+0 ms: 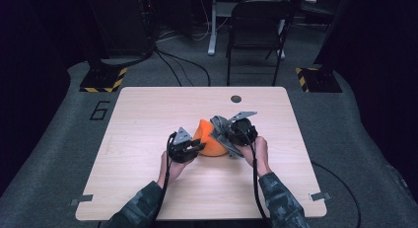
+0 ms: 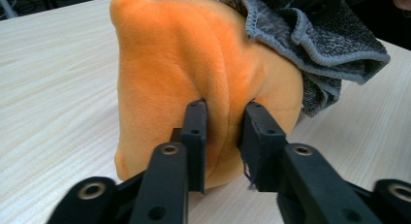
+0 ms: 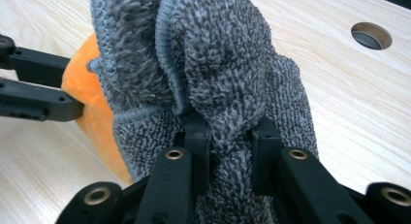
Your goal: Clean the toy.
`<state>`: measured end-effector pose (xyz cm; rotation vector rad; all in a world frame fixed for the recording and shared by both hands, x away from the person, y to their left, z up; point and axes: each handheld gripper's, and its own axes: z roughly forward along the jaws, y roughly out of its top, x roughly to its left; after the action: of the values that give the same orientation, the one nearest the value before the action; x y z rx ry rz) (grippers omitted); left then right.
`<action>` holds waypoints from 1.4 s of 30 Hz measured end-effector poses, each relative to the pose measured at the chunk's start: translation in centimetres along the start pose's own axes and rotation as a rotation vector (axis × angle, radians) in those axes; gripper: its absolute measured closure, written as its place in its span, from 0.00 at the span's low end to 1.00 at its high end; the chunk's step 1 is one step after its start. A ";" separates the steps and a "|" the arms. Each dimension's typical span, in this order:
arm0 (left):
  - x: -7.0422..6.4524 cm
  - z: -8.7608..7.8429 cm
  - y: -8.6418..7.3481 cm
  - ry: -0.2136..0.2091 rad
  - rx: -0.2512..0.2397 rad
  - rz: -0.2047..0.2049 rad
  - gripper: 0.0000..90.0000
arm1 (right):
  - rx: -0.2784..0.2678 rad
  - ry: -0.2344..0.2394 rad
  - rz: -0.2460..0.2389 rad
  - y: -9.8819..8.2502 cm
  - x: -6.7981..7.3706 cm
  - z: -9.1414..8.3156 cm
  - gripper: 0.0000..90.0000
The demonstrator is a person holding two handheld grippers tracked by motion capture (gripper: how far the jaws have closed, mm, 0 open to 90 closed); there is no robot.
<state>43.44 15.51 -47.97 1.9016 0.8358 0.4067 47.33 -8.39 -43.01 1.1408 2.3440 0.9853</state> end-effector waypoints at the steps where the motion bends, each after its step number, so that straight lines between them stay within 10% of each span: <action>1: 0.0 0.0 0.0 0.000 0.000 0.000 0.74 | 0.000 0.000 0.000 0.0 0.0 0.0 0.83; 18: -0.8 0.6 -0.1 0.069 0.047 0.095 0.46 | -0.006 -0.012 0.028 -0.2 -0.5 0.4 0.83; 36: -0.5 0.9 -0.6 0.078 0.044 0.099 0.86 | -0.038 -0.017 0.015 0.3 -0.1 -0.4 0.83; 42: -0.5 0.8 -0.6 0.068 0.041 0.087 0.86 | -0.122 0.022 -0.046 1.5 2.7 -1.7 0.83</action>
<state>43.39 14.77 -48.83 1.9763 0.8131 0.5139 45.54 -6.37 -40.76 1.0298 2.2820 1.1128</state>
